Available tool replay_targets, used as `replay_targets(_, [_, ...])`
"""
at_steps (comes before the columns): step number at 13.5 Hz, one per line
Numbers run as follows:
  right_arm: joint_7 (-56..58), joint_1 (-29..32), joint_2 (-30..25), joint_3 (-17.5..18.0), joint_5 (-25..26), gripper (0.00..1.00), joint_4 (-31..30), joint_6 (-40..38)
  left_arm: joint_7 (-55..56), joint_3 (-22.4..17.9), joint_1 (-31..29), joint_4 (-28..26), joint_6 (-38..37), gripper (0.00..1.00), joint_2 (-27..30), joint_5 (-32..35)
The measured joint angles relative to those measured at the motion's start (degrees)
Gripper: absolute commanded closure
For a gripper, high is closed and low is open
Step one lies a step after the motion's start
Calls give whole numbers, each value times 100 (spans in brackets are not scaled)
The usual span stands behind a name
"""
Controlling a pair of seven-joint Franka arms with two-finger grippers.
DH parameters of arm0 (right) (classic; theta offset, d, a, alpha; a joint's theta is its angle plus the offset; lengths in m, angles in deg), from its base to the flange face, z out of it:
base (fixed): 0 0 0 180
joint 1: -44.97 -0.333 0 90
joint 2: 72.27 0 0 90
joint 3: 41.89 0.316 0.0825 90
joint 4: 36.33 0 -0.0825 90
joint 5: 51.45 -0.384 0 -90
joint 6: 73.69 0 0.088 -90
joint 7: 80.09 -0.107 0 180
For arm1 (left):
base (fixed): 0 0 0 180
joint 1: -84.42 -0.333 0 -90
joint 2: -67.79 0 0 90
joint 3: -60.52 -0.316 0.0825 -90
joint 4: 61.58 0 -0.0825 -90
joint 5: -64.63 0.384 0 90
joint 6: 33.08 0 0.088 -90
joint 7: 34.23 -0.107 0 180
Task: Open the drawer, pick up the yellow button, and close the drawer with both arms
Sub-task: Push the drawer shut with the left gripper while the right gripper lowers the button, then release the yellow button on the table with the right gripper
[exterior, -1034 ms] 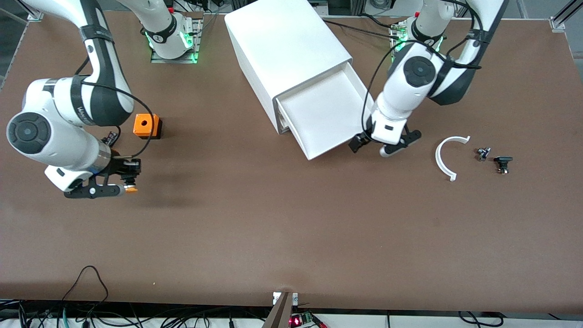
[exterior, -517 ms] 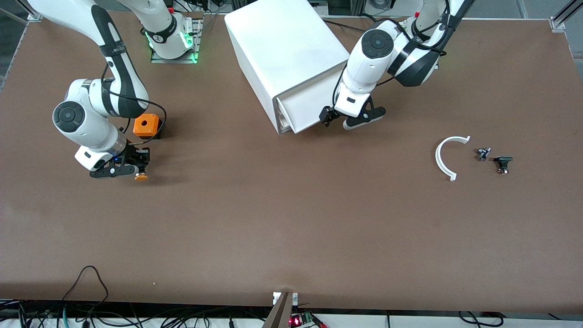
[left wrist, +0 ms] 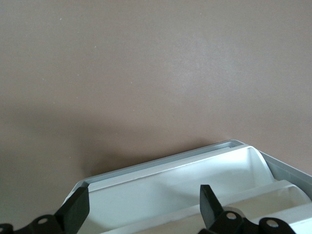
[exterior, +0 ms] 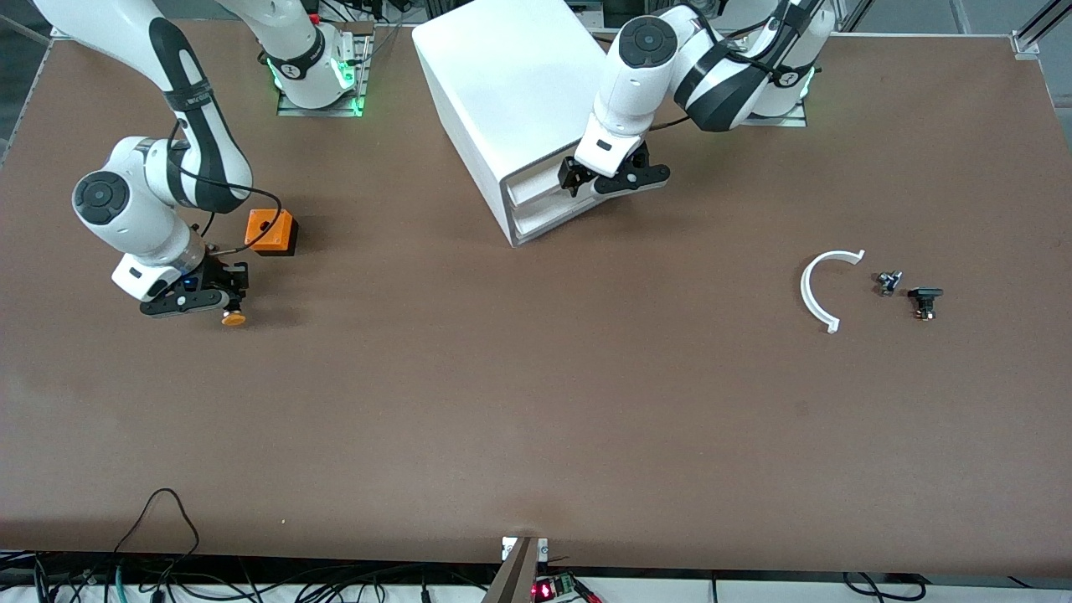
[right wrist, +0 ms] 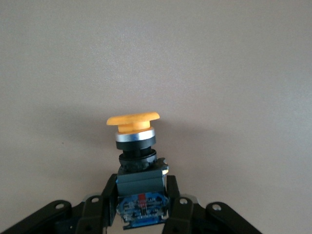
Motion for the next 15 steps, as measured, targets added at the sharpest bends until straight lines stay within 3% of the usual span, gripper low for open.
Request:
replay_targets(4, [0, 0, 242, 2, -6, 75, -94, 414, 0, -14, -38, -26, -2, 0, -1, -506])
replay_targets(6, [-1, 0, 346, 2, -7, 67, -94, 491, 0, -20, -42, -31, -35, 0, 0, -667])
replay_targets(7, [-2, 0, 379, 2, -8, 53, -94, 510, 0, -20, -42, -32, -44, 0, 0, -695])
replay_targets(8, [-5, 1, 393, 2, -9, 13, -94, 519, 0, -20, -42, -32, -49, 0, 2, -704])
replay_targets(9, [-7, 0, 391, 2, -10, 0, -92, 521, 0, -21, -51, -32, -56, 0, 6, -707])
replay_targets(12, [-26, 1, 351, 0, -19, 0, -68, 508, -1, -179, -289, 0, 8, 0, 125, -708])
replay_targets(15, [-173, -2, 160, 27, -23, 0, 53, 101, -75, -1178, -513, 346, 89, 0, 268, -708])
